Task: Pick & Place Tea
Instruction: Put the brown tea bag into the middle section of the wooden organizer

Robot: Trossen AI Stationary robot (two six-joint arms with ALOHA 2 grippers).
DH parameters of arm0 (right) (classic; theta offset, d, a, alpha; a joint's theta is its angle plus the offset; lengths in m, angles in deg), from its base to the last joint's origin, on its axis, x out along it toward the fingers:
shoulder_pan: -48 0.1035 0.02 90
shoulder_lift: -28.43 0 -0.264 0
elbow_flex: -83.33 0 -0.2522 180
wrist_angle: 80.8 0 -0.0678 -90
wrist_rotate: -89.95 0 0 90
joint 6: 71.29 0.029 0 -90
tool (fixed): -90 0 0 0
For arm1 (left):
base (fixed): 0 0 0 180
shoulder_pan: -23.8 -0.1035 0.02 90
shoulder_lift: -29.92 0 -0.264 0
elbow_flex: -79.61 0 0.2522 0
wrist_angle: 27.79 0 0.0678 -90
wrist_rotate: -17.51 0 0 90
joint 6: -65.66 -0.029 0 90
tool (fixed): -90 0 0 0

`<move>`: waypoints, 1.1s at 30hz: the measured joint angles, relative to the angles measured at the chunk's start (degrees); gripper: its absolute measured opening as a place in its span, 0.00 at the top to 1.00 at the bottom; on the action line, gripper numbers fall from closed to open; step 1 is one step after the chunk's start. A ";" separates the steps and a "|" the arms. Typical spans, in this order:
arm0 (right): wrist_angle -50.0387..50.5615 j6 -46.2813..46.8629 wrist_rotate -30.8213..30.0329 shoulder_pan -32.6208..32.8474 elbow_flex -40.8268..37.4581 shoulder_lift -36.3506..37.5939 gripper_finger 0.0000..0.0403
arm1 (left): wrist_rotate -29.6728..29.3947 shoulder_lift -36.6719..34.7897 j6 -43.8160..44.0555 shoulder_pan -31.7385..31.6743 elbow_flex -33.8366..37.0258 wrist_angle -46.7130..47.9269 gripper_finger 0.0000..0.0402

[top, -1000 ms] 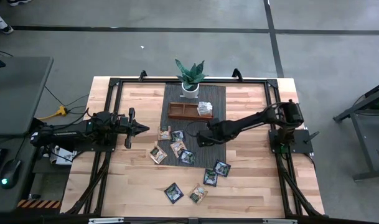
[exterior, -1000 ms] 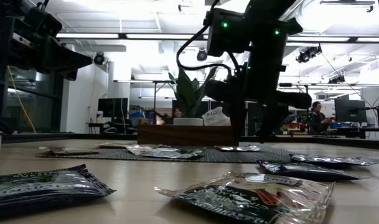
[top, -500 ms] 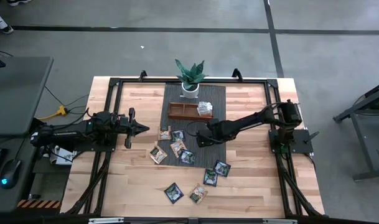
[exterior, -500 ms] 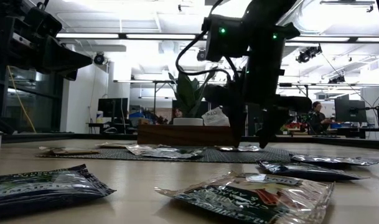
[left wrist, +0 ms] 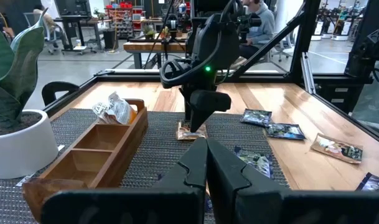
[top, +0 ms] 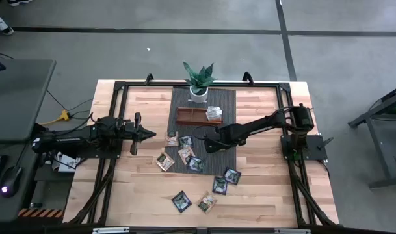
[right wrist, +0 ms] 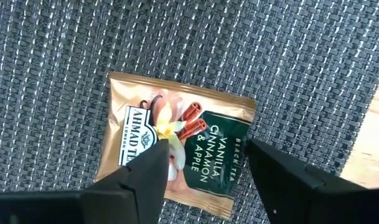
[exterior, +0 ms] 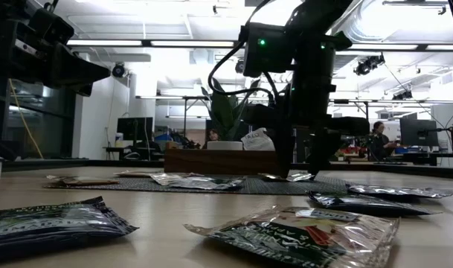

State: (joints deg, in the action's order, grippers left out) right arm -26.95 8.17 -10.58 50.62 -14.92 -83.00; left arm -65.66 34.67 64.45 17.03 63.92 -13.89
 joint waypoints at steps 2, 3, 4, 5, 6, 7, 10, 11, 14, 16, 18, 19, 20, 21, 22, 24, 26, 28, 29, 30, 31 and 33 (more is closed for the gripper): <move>-0.06 -0.02 0.00 0.00 -0.01 -0.06 0.51 | -0.01 -0.01 0.00 0.01 0.00 0.00 1.00; -0.06 -0.02 -0.02 0.00 -0.01 -0.07 0.53 | -0.01 0.00 0.00 0.01 0.01 0.00 1.00; -0.06 -0.07 -0.04 0.00 -0.05 -0.09 0.55 | -0.01 -0.01 0.00 0.01 0.00 0.00 1.00; -0.12 -0.21 -0.06 0.00 -0.03 -0.09 0.57 | 0.00 -0.01 0.00 0.02 0.01 0.00 1.00; -0.12 -0.22 -0.14 0.00 -0.05 -0.13 0.59 | 0.00 -0.02 0.00 0.02 0.00 0.02 1.00; -0.17 -0.22 -0.25 0.00 -0.05 -0.15 0.61 | -0.01 -0.01 0.00 0.02 0.02 0.00 1.00; -0.30 -0.24 -0.53 0.02 -0.09 -0.19 0.68 | -0.01 -0.01 0.00 0.00 0.01 0.00 1.00; -0.28 -0.25 -0.55 0.02 -0.12 -0.20 0.70 | -0.01 -0.01 0.00 0.02 0.01 0.00 1.00; -0.18 -0.42 -0.91 0.02 -0.15 -0.22 0.75 | -0.02 0.00 0.00 0.00 0.00 0.00 1.00; -0.07 -0.42 -1.51 0.03 -0.18 -0.23 0.79 | -0.01 -0.01 0.00 0.02 0.00 0.00 1.00; 0.02 -0.44 -2.00 0.04 -0.18 -0.25 0.82 | 0.00 -0.02 0.00 0.00 0.01 0.00 1.00; 0.01 -0.44 -2.19 0.07 -0.18 -0.27 0.84 | -0.01 0.00 0.00 0.02 0.01 0.01 1.00; -0.02 -0.49 -2.40 0.09 -0.18 -0.27 0.85 | 0.00 0.00 0.00 0.01 0.02 0.00 1.00; -0.10 -0.81 -2.49 0.11 -0.18 -0.27 0.87 | 0.00 -0.01 0.00 0.02 0.02 0.00 1.00; -0.26 -1.21 -2.56 0.11 -0.18 -0.25 0.89 | 0.00 0.00 0.00 0.02 0.00 0.00 1.00; -0.49 -1.67 -2.91 0.11 -0.24 0.28 0.92 | 0.00 0.00 0.00 0.00 0.00 0.00 1.00; -0.80 -2.34 -4.01 0.21 -0.32 0.76 0.95 | 0.00 0.00 0.00 0.02 0.02 0.00 1.00; -1.18 -2.84 -5.50 0.65 -0.41 1.45 0.98 | 0.00 0.00 0.00 0.02 0.02 0.00 1.00; -1.30 -3.09 -6.28 0.84 -0.45 1.89 0.99 | 0.00 0.00 0.00 0.00 0.01 0.00 1.00; -1.41 -3.37 -6.87 1.11 -0.49 2.27 0.99 | -0.02 0.00 0.00 0.01 0.00 0.00 1.00; -1.50 -3.44 -7.36 1.36 -0.49 2.77 0.99 | -0.02 -0.01 0.00 0.01 0.00 0.00 1.00; -1.56 -3.50 -8.07 1.79 -0.46 3.72 0.99 | -0.02 -0.01 0.00 0.01 0.01 0.00 1.00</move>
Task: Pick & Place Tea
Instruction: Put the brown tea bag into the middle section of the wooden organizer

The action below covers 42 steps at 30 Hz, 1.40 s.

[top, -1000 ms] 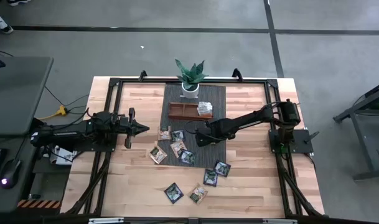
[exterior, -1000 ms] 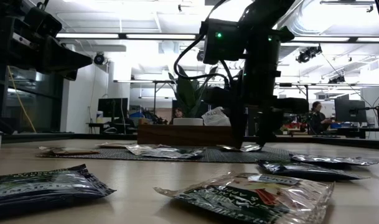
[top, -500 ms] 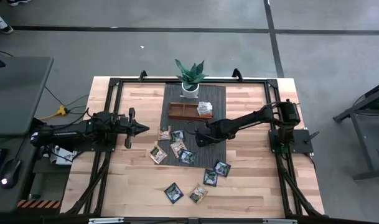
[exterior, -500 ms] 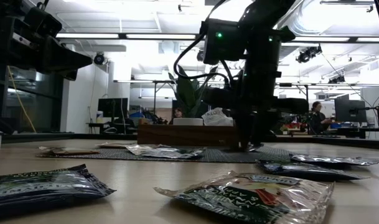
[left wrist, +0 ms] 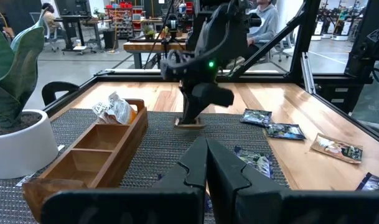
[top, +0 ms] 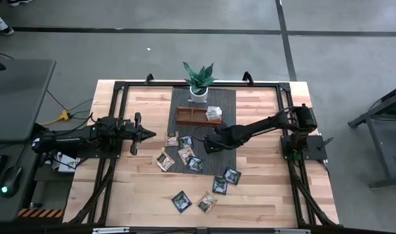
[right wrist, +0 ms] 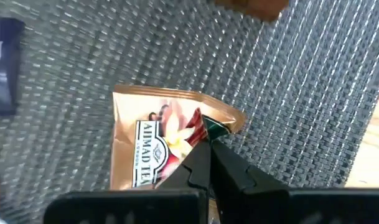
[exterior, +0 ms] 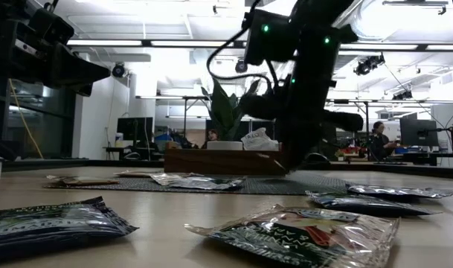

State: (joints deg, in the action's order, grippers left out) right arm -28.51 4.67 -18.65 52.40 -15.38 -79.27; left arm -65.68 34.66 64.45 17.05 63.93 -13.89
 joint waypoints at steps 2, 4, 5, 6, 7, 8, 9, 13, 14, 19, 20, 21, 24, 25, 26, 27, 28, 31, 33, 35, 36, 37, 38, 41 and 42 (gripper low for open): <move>-0.08 -0.56 -0.35 0.39 0.02 0.57 0.99 | 0.02 -0.01 0.00 0.00 -0.02 0.00 1.00; -0.44 -1.38 -0.55 0.69 0.02 0.94 1.00 | 0.00 -0.01 0.00 -0.01 -0.02 0.00 1.00; -0.71 -1.48 -0.61 0.88 0.02 1.21 0.99 | 0.02 0.01 0.00 0.01 0.01 0.00 1.00; -0.78 -1.83 -0.65 0.92 0.02 1.51 0.99 | 0.00 -0.02 0.00 0.00 -0.02 0.00 1.00; -1.14 -2.66 -1.04 1.02 0.04 1.81 1.00 | 0.02 -0.02 0.00 0.01 0.00 0.02 1.00; -1.55 -3.58 -1.65 1.20 0.05 2.08 1.00 | 0.02 -0.01 0.00 -0.01 -0.01 0.00 1.00; -2.03 -4.62 -2.43 1.36 0.06 2.31 1.00 | 0.01 0.01 0.00 0.00 0.00 0.00 1.00; -2.72 -10.45 -6.26 1.92 1.34 2.98 1.00 | 0.02 0.01 0.00 -0.01 0.01 0.00 1.00; -2.18 -12.87 -6.94 2.03 2.27 2.98 1.00 | 0.02 0.01 0.00 0.01 -0.01 0.02 1.00; 2.83 -27.17 -13.06 2.10 9.93 2.09 1.00 | 0.01 0.00 0.00 -0.01 -0.02 0.00 1.00; 4.53 -29.65 -14.75 2.10 11.77 1.57 1.00 | 0.01 0.00 0.00 0.00 -0.02 0.00 1.00; 6.47 -32.38 -16.70 2.10 13.85 0.91 1.00 | 0.02 0.01 0.00 0.00 -0.01 0.00 1.00; 11.43 -41.98 -22.36 2.09 20.08 -1.27 1.00 | 0.00 -0.02 0.00 0.00 -0.02 0.00 1.00; 12.73 -45.74 -24.41 1.97 21.98 -2.19 1.00 | 0.02 0.00 0.00 -0.02 0.00 0.00 1.00; 13.57 -49.68 -26.51 1.99 23.80 -3.26 1.00 | 0.02 -0.02 0.00 0.01 -0.02 0.00 1.00; 13.99 -53.87 -28.54 1.99 25.39 -4.27 1.00 | 0.01 -0.01 0.00 0.01 -0.01 0.00 1.00; 14.04 -57.90 -30.35 1.95 26.97 -5.52 1.00 | 0.02 -0.01 0.00 0.00 -0.02 0.00 1.00; 13.95 -68.73 -35.48 1.58 30.96 -8.87 1.00 | 0.01 -0.02 0.00 0.01 -0.01 0.00 1.00; 13.89 -74.01 -38.88 1.19 32.84 -10.97 1.00 | 0.02 0.00 0.00 0.01 0.00 0.00 1.00; 13.50 -78.05 -42.62 0.63 34.05 -12.82 1.00 | 0.02 0.00 0.00 0.01 0.00 0.00 1.00; 12.92 -80.03 -44.54 0.34 34.43 -13.78 1.00 | 0.02 -0.02 0.00 0.01 -0.01 0.01 1.00; 12.09 -82.03 -46.15 0.04 34.77 -14.70 1.00 | 0.00 0.00 0.00 0.01 -0.01 0.00 1.00; 10.99 -84.18 -47.36 -0.22 34.86 -15.59 1.00 | 0.02 -0.02 0.00 0.01 -0.02 0.00 1.00; 7.36 -90.73 -50.38 -0.94 34.86 -18.14 1.00 | 0.02 -0.02 0.00 0.01 0.01 0.00 1.00; 6.05 -92.78 -51.19 -1.15 34.86 -18.95 1.00 | 0.02 0.01 0.00 0.00 -0.01 0.00 1.00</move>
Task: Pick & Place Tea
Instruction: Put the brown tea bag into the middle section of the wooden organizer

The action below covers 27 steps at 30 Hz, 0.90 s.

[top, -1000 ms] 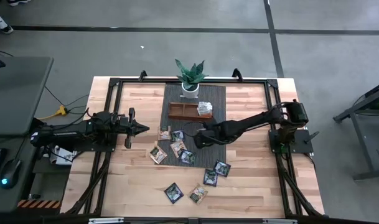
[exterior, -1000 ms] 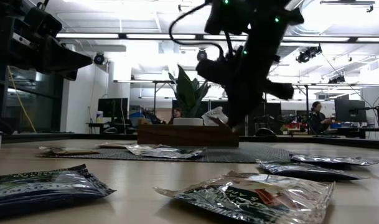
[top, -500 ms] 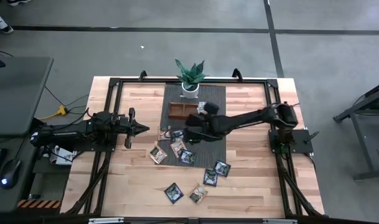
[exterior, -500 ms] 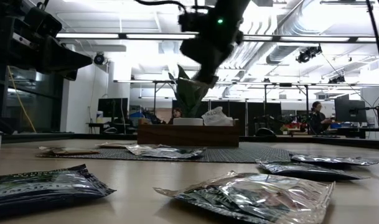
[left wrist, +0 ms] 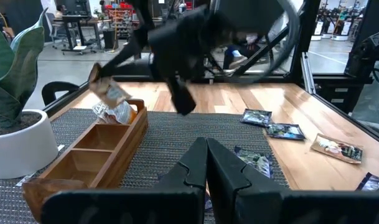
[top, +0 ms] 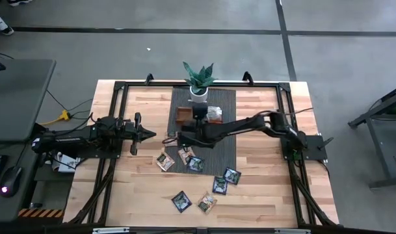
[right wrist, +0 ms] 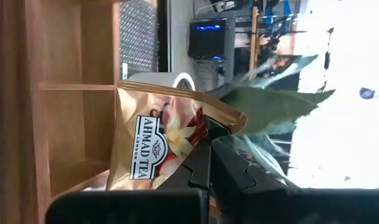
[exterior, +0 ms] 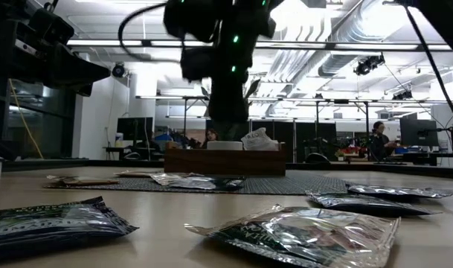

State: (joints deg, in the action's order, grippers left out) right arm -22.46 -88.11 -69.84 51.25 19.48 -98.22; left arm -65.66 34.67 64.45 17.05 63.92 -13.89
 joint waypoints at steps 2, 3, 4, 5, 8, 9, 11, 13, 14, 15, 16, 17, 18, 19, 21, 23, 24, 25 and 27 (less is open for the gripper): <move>-1.77 -4.09 -0.37 -0.35 0.00 -1.51 1.00 | 0.00 -0.01 0.00 0.00 0.00 0.00 1.00; -2.33 -5.52 -0.23 -0.64 -0.01 -2.04 1.00 | 0.00 -0.01 0.00 -0.01 0.00 0.00 1.00; -2.57 -6.21 -0.27 -0.88 -0.02 -2.58 1.00 | -0.02 -0.01 0.00 0.00 0.00 0.00 1.00; -2.92 -6.46 -0.36 -1.14 -0.02 -2.96 1.00 | -0.01 0.00 0.00 -0.01 0.00 0.00 1.00; -2.96 -6.62 -0.18 -2.01 -0.02 -3.78 1.00 | -0.02 -0.02 0.00 -0.02 0.00 0.00 1.00; -2.90 -6.63 -0.02 -2.25 -0.02 -3.93 1.00 | 0.00 -0.02 0.00 -0.01 0.02 0.00 1.00; -2.90 -6.39 1.56 -2.76 -0.02 -3.95 1.00 | 0.00 -0.01 0.00 -0.01 0.01 0.01 1.00; -2.90 -5.50 3.88 -3.28 -0.02 -3.95 1.00 | 0.00 0.00 0.00 0.00 0.00 0.00 1.00; -2.73 -4.95 5.19 -3.49 -0.02 -3.95 1.00 | 0.00 -0.01 0.00 -0.01 0.00 0.00 1.00; -2.35 -4.66 6.40 -3.72 -0.02 -3.95 1.00 | 0.00 0.00 0.00 -0.02 0.00 0.00 1.00; -1.96 -4.41 7.44 -3.90 -0.02 -3.95 1.00 | 0.00 -0.02 0.00 -0.02 0.02 0.00 1.00; -1.80 -4.35 8.17 -4.08 -0.02 -3.95 1.00 | -0.01 0.00 0.00 0.00 0.01 0.00 1.00; -1.73 -4.35 8.78 -4.25 -0.02 -3.95 1.00 | 0.00 -0.02 0.00 0.00 0.02 0.00 1.00; -1.63 -4.26 9.08 -4.39 -0.06 -3.95 1.00 | 0.00 -0.02 0.00 0.00 0.00 0.00 1.00; -1.54 -4.24 9.13 -4.61 -0.11 -3.95 1.00 | 0.00 -0.02 0.00 0.00 0.01 0.01 1.00; -1.56 -4.21 9.12 -4.88 -0.11 -3.95 1.00 | -0.02 -0.02 0.00 0.00 0.02 0.00 1.00; -1.56 -4.20 9.13 -5.03 -0.11 -3.95 1.00 | 0.00 -0.01 0.00 -0.01 0.00 0.00 1.00; -1.55 -4.21 9.14 -5.15 -0.11 -3.95 1.00 | 0.00 -0.02 0.00 -0.01 0.01 0.00 1.00; -1.56 -4.21 9.12 -5.22 -0.11 -3.95 1.00 | 0.00 -0.01 0.00 0.00 0.01 0.00 1.00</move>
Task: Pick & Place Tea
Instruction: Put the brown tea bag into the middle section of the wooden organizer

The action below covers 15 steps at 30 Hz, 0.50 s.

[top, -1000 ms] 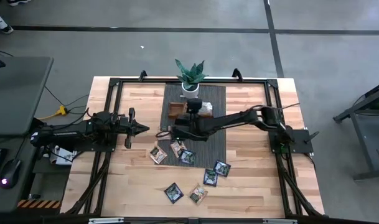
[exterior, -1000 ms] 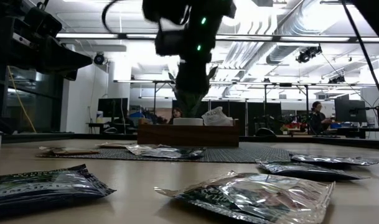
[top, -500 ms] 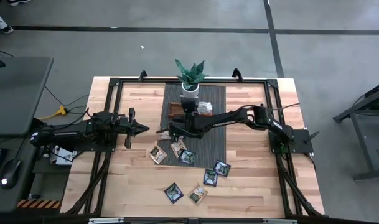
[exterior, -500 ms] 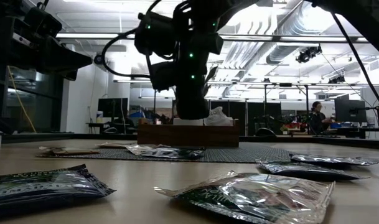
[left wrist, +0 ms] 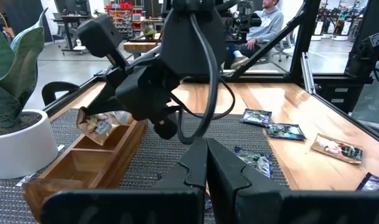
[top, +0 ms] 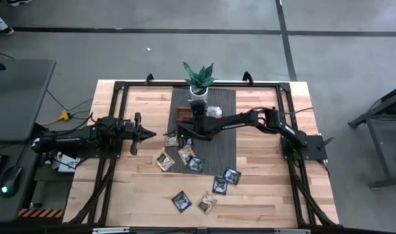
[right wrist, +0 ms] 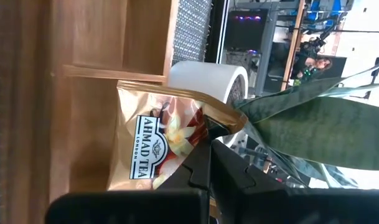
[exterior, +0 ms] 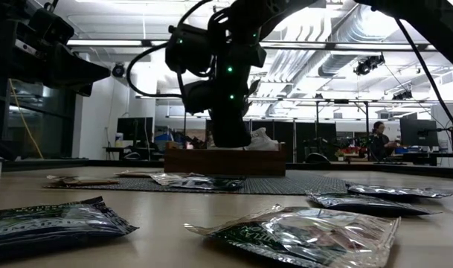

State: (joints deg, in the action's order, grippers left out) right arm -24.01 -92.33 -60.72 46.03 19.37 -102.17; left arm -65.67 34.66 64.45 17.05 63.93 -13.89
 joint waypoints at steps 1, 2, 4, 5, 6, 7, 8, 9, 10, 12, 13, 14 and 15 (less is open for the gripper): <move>0.01 0.01 0.00 -0.02 0.00 0.00 1.00 | 0.00 0.00 0.00 -0.02 0.00 0.01 1.00; 0.02 0.00 0.02 -0.04 0.00 0.00 1.00 | 0.00 0.01 0.00 0.00 0.00 0.00 1.00; 0.06 0.00 0.37 -0.02 0.00 0.00 1.00 | 0.01 0.01 0.00 0.00 -0.01 0.00 1.00; 0.13 0.00 0.98 -0.02 0.00 0.00 1.00 | 0.01 0.00 0.00 0.00 -0.01 0.00 1.00; 0.29 0.01 1.56 -0.08 0.00 0.00 1.00 | 0.00 0.00 0.00 0.00 0.00 0.00 1.00; 0.54 0.04 2.35 -0.14 0.00 0.00 1.00 | 0.00 -0.01 0.00 0.00 0.01 0.00 1.00; 0.81 0.25 3.20 -0.18 0.00 0.00 1.00 | 0.01 0.00 0.00 -0.01 0.00 0.00 1.00; 0.97 0.58 3.70 -0.22 0.00 0.00 1.00 | 0.00 0.01 0.00 -0.01 -0.01 0.01 1.00; 1.16 1.07 4.04 -0.28 0.00 0.00 1.00 | -0.01 -0.01 0.00 -0.01 -0.01 0.00 1.00; 1.42 1.92 4.03 -0.31 0.00 0.00 1.00 | 0.00 0.01 0.00 -0.02 0.01 0.00 1.00; 1.54 2.14 3.99 -0.31 0.00 0.00 1.00 | 0.00 0.01 0.00 0.00 -0.01 0.00 1.00; 1.70 2.42 3.98 -0.31 0.00 0.00 1.00 | 0.01 0.01 0.00 -0.02 -0.01 0.00 1.00; 1.78 2.67 3.96 -0.31 0.00 0.00 1.00 | 0.01 0.00 0.00 -0.01 -0.01 0.00 1.00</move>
State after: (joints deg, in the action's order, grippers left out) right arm -22.24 -89.65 -56.76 45.71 19.37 -102.17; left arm -65.66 34.66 64.45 17.04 63.92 -13.89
